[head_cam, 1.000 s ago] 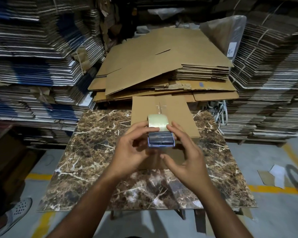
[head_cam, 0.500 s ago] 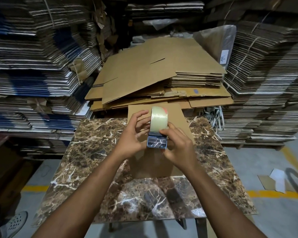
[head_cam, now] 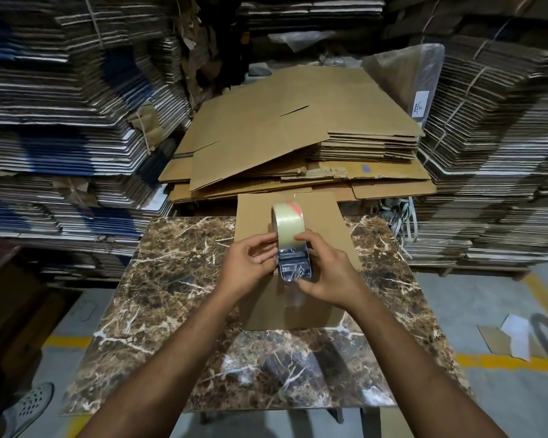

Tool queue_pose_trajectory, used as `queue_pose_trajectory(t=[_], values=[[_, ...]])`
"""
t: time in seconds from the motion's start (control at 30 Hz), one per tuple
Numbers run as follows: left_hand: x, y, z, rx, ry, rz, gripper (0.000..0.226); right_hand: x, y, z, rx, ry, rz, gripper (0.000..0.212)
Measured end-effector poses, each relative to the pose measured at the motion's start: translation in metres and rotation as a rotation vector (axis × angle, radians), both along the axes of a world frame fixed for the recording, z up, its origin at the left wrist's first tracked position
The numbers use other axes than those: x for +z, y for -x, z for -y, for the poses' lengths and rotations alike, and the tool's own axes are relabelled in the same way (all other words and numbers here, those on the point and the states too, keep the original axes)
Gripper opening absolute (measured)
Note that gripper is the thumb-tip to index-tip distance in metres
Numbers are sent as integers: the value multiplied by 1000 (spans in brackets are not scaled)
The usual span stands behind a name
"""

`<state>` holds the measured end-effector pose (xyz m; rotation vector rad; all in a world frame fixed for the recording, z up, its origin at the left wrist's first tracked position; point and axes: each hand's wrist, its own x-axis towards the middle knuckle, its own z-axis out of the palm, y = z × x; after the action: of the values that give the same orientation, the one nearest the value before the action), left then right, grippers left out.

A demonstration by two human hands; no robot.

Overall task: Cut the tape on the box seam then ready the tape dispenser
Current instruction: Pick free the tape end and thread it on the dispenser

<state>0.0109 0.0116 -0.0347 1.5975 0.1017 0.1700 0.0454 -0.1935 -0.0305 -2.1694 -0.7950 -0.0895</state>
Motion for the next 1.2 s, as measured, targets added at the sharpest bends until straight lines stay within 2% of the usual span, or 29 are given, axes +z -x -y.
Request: queue_pose_trajectory(t=[0.07,0.17,0.37,0.57,0.7,0.8,0.93,1.2], values=[[2,-2,2,8,-6,8,58,3,1,1,8,-22,-106,92],[4,-4,3,-15,-46,13,62,2,3,-2,-47,-39,-101,99],[-7,25,3,114,-306,107,53,-8,21,2,-113,-123,16,86],[-17,45,8,87,-600,286,46,-17,34,8,-162,-76,227,57],[-16,39,14,106,-735,336,46,-15,33,8,-196,-76,208,53],[-16,34,15,141,-843,389,34,-13,34,7,-209,-106,152,58],[-14,33,14,198,-872,438,20,-15,38,10,-258,-164,113,59],[-11,37,19,198,-769,460,18,-11,31,-10,-271,-114,259,38]])
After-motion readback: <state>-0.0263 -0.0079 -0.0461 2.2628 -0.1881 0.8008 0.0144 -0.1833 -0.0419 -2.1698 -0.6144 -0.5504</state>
